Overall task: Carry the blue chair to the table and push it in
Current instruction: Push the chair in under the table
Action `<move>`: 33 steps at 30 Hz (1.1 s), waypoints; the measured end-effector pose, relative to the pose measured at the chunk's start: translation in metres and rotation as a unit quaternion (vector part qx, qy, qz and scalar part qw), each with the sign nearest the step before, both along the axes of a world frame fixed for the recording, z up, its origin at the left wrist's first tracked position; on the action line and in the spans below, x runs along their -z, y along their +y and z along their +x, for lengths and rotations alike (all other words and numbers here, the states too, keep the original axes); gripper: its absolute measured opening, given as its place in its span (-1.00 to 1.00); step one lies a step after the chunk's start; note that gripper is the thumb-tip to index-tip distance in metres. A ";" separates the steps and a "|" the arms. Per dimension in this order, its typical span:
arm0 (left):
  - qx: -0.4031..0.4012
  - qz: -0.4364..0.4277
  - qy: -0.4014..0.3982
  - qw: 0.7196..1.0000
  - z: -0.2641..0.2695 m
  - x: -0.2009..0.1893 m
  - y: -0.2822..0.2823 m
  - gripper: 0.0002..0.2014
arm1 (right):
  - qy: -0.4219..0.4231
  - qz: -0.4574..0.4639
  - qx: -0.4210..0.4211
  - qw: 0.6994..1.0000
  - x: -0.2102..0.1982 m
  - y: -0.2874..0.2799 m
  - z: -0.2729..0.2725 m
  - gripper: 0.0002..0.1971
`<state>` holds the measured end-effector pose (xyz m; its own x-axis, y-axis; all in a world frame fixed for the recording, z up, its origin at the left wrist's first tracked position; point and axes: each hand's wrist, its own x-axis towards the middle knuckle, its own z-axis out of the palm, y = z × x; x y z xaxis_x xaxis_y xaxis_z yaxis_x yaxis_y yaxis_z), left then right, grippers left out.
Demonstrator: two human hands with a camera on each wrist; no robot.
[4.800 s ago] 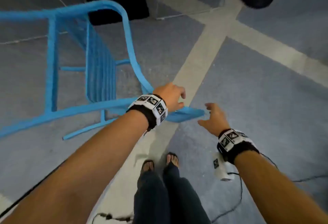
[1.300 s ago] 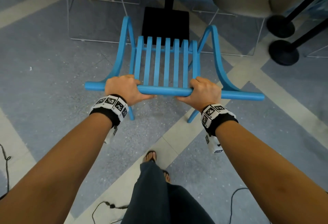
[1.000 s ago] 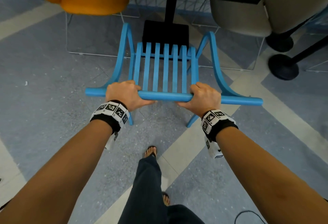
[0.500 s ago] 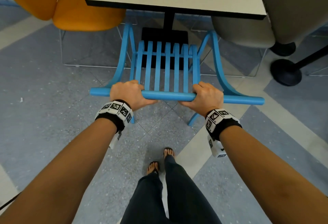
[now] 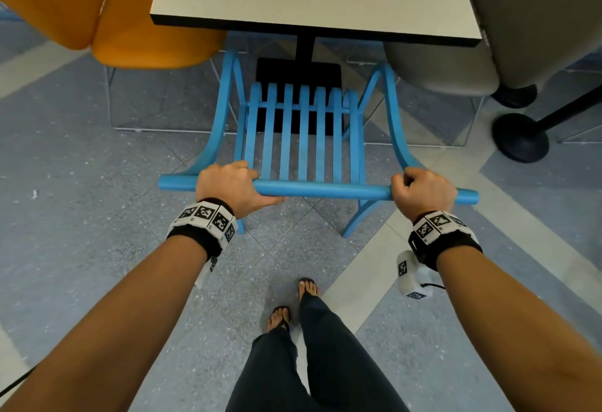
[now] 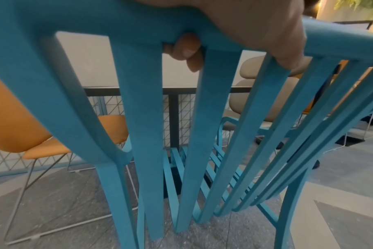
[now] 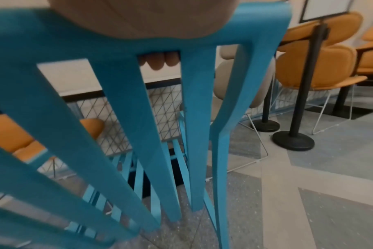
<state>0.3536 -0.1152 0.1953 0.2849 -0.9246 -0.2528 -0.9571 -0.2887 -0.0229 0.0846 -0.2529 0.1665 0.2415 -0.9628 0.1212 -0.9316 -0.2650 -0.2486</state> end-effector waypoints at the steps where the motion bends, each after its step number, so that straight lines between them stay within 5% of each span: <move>1: 0.002 -0.001 0.001 1.000 0.000 0.001 0.000 -0.27 | 0.001 0.007 0.006 1.000 0.000 -0.001 -0.002 -0.63; 20: 0.032 -0.061 0.000 0.998 -0.002 0.011 -0.005 -0.12 | 0.017 0.003 0.003 1.000 0.000 -0.011 -0.010 -0.67; 27: -0.210 -0.177 0.050 0.960 0.044 0.020 0.024 -0.31 | 0.013 0.008 0.008 1.000 0.000 -0.011 -0.009 -0.67; 33: -0.253 -0.176 0.064 0.949 0.045 0.023 0.025 -0.49 | 0.016 0.026 0.010 0.999 0.000 -0.010 -0.008 -0.65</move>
